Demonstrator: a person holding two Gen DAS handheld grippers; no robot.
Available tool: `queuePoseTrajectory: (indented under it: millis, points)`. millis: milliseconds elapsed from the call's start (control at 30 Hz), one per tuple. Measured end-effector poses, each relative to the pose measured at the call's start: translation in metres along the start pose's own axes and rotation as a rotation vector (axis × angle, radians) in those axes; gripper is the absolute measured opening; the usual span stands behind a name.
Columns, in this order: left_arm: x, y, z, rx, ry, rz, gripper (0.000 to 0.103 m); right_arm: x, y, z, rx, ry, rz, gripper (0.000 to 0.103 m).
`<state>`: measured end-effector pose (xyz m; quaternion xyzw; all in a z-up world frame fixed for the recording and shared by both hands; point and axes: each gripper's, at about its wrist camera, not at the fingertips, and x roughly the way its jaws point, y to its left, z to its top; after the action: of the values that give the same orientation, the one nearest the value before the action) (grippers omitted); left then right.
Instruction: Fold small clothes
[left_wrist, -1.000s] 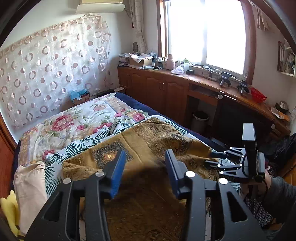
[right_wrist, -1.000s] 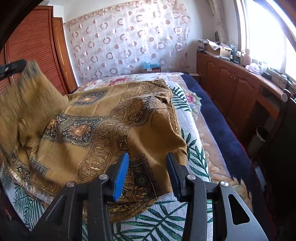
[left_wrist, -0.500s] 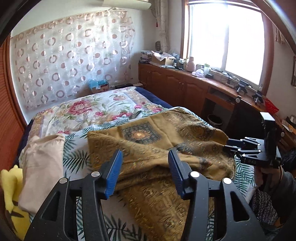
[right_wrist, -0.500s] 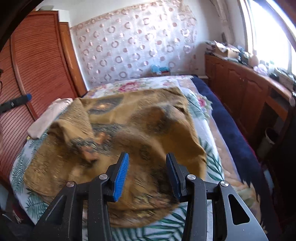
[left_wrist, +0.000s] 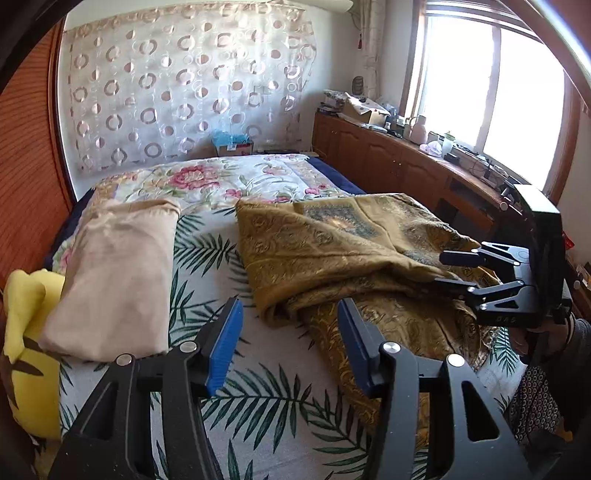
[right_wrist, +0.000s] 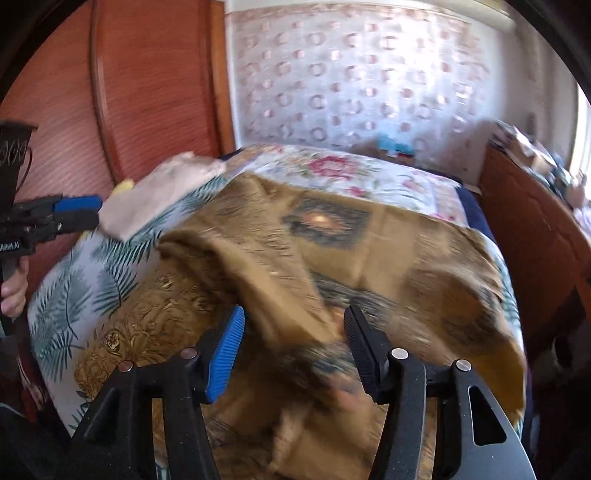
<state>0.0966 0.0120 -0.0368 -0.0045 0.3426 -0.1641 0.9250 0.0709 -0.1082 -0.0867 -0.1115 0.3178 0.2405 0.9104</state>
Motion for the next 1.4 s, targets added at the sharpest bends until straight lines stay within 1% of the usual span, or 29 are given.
queuePoseTrajectory:
  millis: [100,167,200,233,267,367,400,433,467,533,567,600,633,767,867,967,1067,1133,1200,1233,1300,1367,1400]
  points:
    - [0.003,0.003,-0.005,-0.013,0.006,0.0,0.059,0.019,0.005,0.005,-0.05,0.04,-0.017,0.058]
    - [0.004,0.006,-0.009,-0.02,0.008,-0.006,0.064,0.03,0.008,0.009,-0.073,0.063,-0.02,0.058]
    - [0.004,0.006,-0.01,-0.022,0.008,-0.009,0.066,0.035,0.007,0.011,-0.081,0.076,-0.029,0.058]
    - [0.005,0.008,-0.013,-0.025,0.008,-0.013,0.07,0.041,0.006,0.012,-0.091,0.089,-0.034,0.058]
    - [0.005,0.008,-0.014,-0.028,0.007,-0.017,0.077,0.043,0.008,0.013,-0.098,0.094,-0.036,0.058]
    - [0.005,0.011,-0.016,-0.034,0.007,-0.024,0.078,0.052,0.004,0.019,-0.104,0.099,-0.032,0.058]
    - [0.005,0.01,-0.016,-0.033,0.006,-0.02,0.078,0.054,0.002,0.02,-0.1,0.097,-0.019,0.052]
    - [0.005,0.009,-0.016,-0.032,0.004,-0.016,0.078,0.053,0.004,0.019,-0.099,0.093,-0.007,0.042]
    - [0.005,0.009,-0.015,-0.031,0.001,-0.012,0.078,0.053,0.004,0.019,-0.104,0.087,0.003,0.038]
    - [0.004,0.008,-0.014,-0.03,-0.001,-0.011,0.078,0.052,0.005,0.019,-0.116,0.07,0.004,0.024]
    - [0.004,0.007,-0.014,-0.029,-0.001,-0.009,0.078,0.052,0.007,0.02,-0.12,0.063,0.009,0.02]
    - [0.004,0.007,-0.014,-0.028,-0.005,-0.007,0.078,0.049,0.008,0.019,-0.125,0.052,0.005,0.012]
    - [0.003,0.006,-0.014,-0.027,-0.007,-0.006,0.078,0.043,0.006,0.016,-0.122,0.038,0.001,0.01]
    - [0.002,0.004,-0.013,-0.029,-0.011,-0.005,0.078,0.02,-0.007,0.013,-0.065,-0.042,0.01,0.008]
    - [0.002,0.005,-0.012,-0.028,-0.014,-0.007,0.078,0.0,-0.017,0.02,-0.052,-0.092,0.001,0.007]
    - [0.0,0.003,-0.011,-0.028,-0.017,-0.01,0.078,-0.019,-0.028,0.026,-0.049,-0.131,-0.038,0.007]
    - [0.0,0.001,-0.011,-0.028,-0.019,-0.015,0.078,-0.036,-0.048,0.026,-0.029,-0.143,-0.084,0.007]
    - [0.0,-0.003,-0.01,-0.026,-0.021,-0.019,0.078,-0.045,-0.064,0.022,0.005,-0.139,-0.116,0.007]
    - [0.0,-0.004,-0.008,-0.024,-0.024,-0.024,0.078,-0.053,-0.088,0.014,0.057,-0.116,-0.135,0.007]
    - [0.0,-0.006,-0.008,-0.022,-0.024,-0.025,0.078,-0.059,-0.093,0.007,0.082,-0.106,-0.148,0.007]
    - [0.002,-0.009,-0.006,-0.016,-0.026,-0.025,0.078,-0.057,-0.104,0.002,0.125,-0.07,-0.157,0.007]
    - [0.003,-0.013,-0.004,-0.016,-0.031,-0.022,0.078,-0.045,-0.114,-0.005,0.154,-0.008,-0.154,0.007]
    - [0.003,-0.013,-0.003,-0.019,-0.036,-0.023,0.078,-0.04,-0.115,-0.007,0.153,0.016,-0.168,0.01]
